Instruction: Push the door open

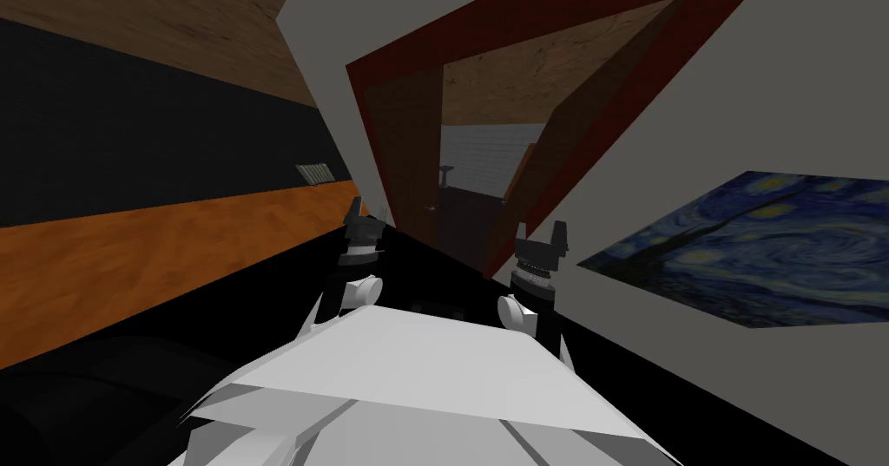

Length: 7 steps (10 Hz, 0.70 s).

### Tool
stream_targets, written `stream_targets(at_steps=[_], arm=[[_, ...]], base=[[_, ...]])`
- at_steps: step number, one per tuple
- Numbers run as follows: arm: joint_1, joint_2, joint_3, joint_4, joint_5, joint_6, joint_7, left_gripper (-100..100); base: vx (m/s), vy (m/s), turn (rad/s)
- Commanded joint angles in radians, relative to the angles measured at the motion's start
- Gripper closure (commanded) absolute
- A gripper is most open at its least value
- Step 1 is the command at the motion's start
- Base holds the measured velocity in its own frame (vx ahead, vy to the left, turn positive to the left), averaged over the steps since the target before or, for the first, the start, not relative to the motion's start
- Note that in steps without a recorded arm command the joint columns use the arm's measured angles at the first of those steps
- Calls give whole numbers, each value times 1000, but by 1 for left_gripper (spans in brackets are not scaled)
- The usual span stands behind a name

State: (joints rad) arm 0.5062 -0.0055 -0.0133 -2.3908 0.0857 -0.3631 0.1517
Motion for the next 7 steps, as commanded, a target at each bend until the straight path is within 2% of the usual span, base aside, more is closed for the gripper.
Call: stream_targets(at_steps=[1,4,7], arm=[[-15,7,-4,40,2,-10,-3,-100],[-37,16,-9,98,5,-24,-8,-100],[-68,28,-16,180,10,-44,-15,-100]], base=[[105,126,-33],[61,11,-40],[66,27,-45]])
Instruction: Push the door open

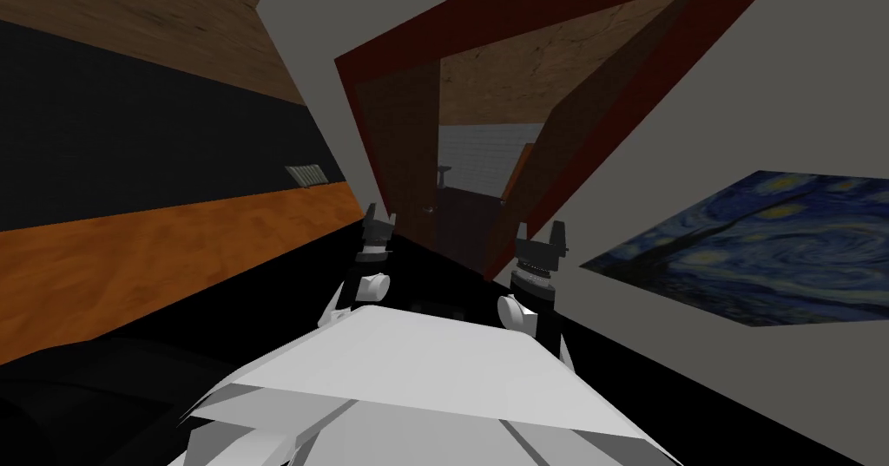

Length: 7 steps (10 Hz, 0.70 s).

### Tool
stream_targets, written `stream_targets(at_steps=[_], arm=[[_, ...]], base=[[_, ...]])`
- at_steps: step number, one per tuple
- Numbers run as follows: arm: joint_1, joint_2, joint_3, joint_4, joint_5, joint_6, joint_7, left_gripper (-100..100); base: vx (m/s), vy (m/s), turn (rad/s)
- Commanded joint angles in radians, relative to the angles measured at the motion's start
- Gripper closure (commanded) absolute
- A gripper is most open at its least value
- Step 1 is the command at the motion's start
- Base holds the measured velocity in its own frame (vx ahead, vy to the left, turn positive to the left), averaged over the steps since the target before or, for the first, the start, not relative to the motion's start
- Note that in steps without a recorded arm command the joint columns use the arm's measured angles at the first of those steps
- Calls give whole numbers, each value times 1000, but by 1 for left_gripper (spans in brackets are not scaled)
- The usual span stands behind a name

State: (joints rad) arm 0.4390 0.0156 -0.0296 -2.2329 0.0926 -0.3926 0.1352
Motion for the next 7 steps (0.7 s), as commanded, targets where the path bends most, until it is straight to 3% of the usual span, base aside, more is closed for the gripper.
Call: stream_targets(at_steps=[1,7], arm=[[-14,11,-3,50,5,-23,-1,-100],[-84,31,-19,241,15,-69,-17,-100]], base=[[85,56,-54],[80,58,-52]])
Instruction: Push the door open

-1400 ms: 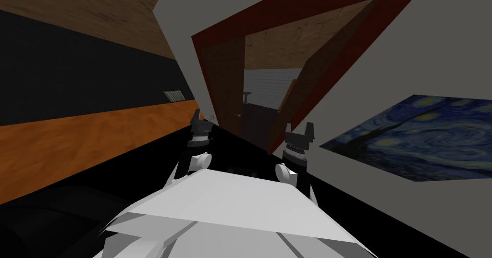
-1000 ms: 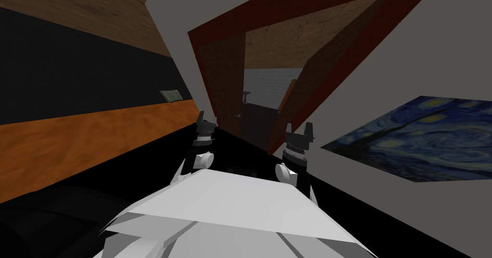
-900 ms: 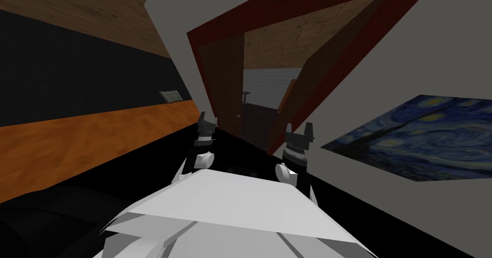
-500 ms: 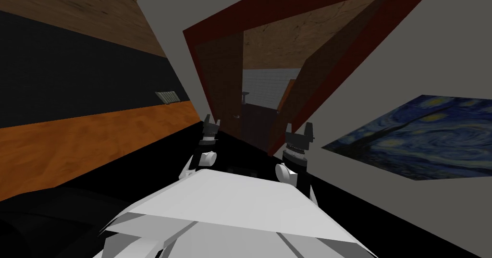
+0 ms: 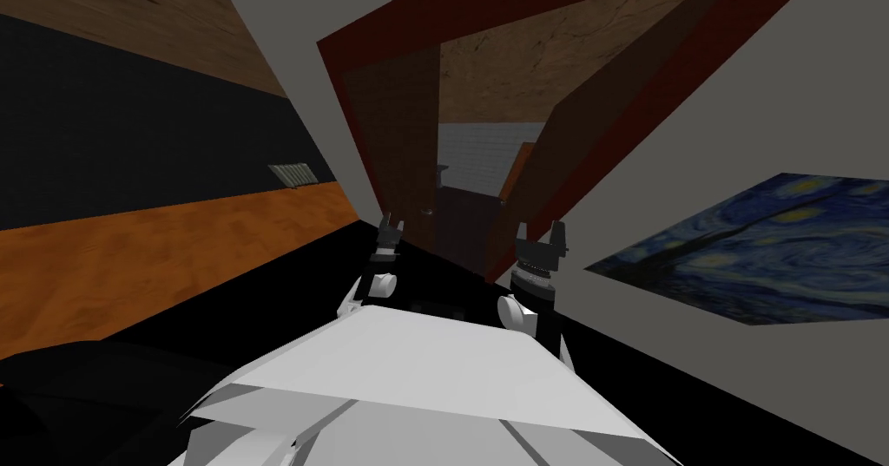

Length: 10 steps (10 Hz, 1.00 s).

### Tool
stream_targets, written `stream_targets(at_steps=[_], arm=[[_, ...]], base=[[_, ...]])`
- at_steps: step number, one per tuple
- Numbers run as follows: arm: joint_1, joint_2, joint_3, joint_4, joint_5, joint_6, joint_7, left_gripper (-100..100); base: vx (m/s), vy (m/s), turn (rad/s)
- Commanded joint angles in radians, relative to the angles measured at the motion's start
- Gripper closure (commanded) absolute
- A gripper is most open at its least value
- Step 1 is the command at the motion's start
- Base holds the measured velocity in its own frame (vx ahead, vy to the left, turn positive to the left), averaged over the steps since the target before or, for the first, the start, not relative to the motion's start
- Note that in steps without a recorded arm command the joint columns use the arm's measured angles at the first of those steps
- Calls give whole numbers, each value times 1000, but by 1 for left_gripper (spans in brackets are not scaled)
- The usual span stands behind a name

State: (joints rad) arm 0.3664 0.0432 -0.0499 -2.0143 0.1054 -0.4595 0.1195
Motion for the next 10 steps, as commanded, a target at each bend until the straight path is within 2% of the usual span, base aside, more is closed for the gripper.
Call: stream_targets(at_steps=[1,2,3,4,5,6,7,8,10], arm=[[-27,7,-3,50,5,-12,-5,-100],[-27,7,-3,64,5,-12,-5,-100],[-44,11,-7,105,7,-23,-8,-100],[-44,11,-7,108,7,-23,-8,-100],[-60,15,-11,143,9,-34,-12,-100],[-60,15,-11,152,9,-34,-12,-100],[-77,19,-15,192,12,-44,-16,-100],[-77,19,-15,196,12,-44,-16,-100],[-112,25,-23,268,17,-67,-23,-100]], base=[[70,57,-71],[50,42,-21],[46,38,-38],[39,31,-30],[60,45,-43],[45,39,-28],[47,41,-41],[38,38,-25],[63,62,-66]])
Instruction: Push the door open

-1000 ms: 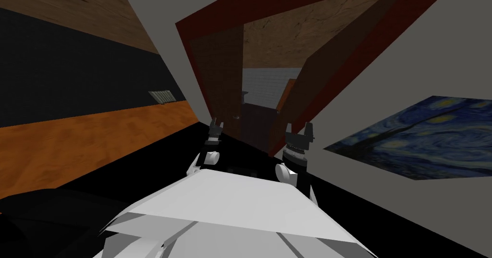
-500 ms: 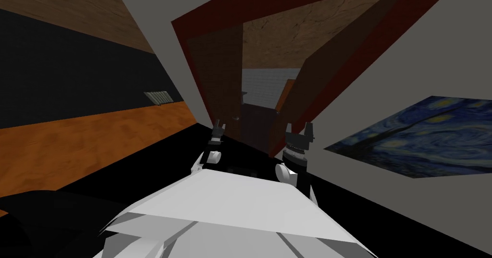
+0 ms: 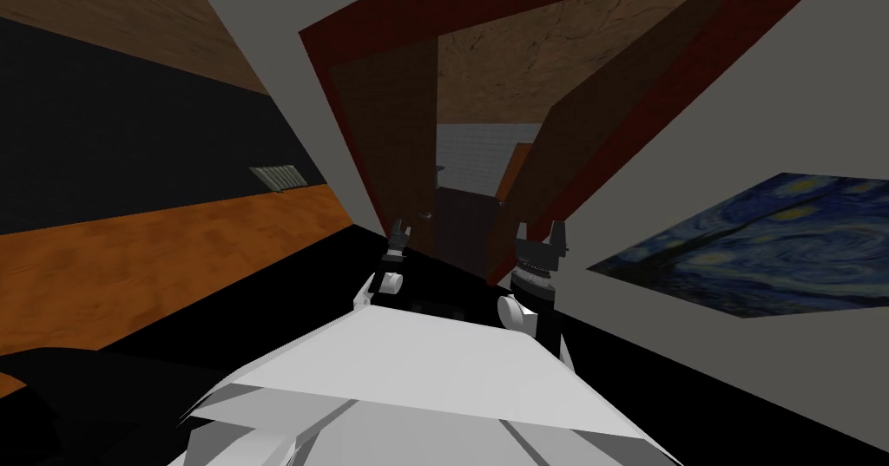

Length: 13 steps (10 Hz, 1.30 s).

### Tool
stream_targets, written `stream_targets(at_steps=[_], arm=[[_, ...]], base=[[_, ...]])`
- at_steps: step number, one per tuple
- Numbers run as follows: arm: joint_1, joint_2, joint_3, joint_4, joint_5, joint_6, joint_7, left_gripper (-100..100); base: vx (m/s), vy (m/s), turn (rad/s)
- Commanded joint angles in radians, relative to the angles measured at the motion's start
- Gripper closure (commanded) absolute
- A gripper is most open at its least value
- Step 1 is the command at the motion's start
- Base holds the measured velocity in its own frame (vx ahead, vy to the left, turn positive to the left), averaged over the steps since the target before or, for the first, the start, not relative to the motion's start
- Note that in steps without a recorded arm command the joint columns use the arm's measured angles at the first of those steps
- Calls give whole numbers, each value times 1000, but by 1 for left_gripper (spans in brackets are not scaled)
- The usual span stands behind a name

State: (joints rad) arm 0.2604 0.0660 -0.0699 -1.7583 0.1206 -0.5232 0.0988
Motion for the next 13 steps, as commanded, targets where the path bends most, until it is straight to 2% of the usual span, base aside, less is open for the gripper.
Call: stream_targets(at_steps=[1,3,4,5,6,7,8,9,10,11,12,13], arm=[[-6,3,-3,34,2,-4,-3,-100],[-42,9,-11,103,7,-27,-11,-100],[-42,9,-11,125,7,-27,-11,-100],[-60,12,-16,153,10,-39,-15,-100],[-60,12,-16,176,10,-39,-15,-100],[-79,15,-20,210,12,-51,-19,-100],[-79,15,-20,225,12,-51,-19,-100],[-97,17,-24,263,15,-62,-23,-100],[-97,17,-24,273,15,-62,-23,-100],[-115,20,-29,299,18,-74,-27,-100],[-115,20,-29,321,18,-74,-27,-100],[-115,20,-29,321,18,-74,-27,-100]], base=[[54,58,-41],[56,46,-64],[49,55,-27],[64,50,-39],[47,40,-28],[40,49,-56],[30,46,-30],[44,49,-41],[42,44,-36],[48,46,-48],[39,39,-31],[17,19,0]])
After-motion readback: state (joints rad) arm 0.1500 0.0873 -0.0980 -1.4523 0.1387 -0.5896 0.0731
